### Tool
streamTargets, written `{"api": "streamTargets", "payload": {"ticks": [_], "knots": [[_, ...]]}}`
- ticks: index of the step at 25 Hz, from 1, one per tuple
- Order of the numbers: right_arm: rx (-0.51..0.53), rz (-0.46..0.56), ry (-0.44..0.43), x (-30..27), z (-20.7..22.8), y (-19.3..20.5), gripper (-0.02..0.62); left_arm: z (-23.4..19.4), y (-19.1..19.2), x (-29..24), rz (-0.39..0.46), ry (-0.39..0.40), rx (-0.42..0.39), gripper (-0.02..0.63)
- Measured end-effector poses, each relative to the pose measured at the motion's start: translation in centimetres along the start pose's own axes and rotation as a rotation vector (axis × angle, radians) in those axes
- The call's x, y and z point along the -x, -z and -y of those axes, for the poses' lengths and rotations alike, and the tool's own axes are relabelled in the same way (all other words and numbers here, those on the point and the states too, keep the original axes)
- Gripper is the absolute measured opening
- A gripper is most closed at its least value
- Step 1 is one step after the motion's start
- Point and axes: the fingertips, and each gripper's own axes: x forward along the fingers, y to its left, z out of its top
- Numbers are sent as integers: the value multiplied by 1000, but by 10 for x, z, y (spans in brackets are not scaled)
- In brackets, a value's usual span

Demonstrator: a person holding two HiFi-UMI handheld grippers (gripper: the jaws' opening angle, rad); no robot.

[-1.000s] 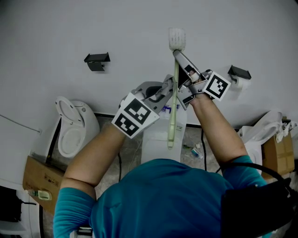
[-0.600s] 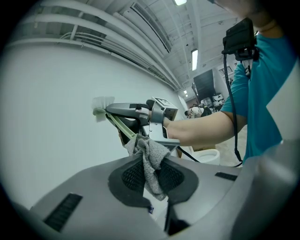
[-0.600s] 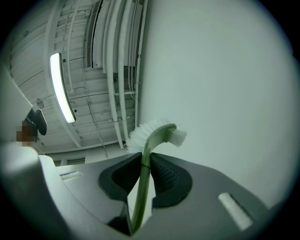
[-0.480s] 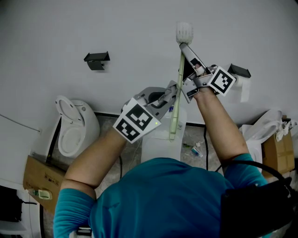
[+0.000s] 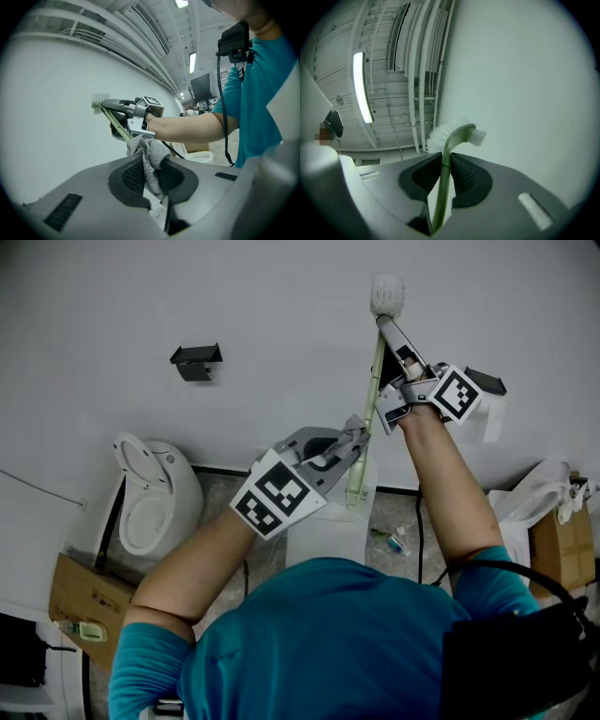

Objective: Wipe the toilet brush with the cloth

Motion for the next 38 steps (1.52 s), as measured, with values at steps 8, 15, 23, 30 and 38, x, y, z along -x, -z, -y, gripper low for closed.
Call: {"api": "streamTargets", "payload": {"ticks": [8, 15, 23, 30, 38], "knots": [[34, 35, 12, 2, -2, -8, 63, 20, 15, 15, 17, 49, 52, 38], [53, 69, 28, 6, -2, -18, 63, 45, 10, 26, 74, 136, 132, 38], [12, 87, -4, 8, 0, -20, 63, 34, 7, 43, 163, 158, 263, 38], [-10, 7, -151, 31, -44, -6, 63, -4, -4, 38, 225, 53, 398, 38], [78, -189, -113, 16, -52, 53, 63, -31, 2, 45, 262, 21, 469, 38]]}}
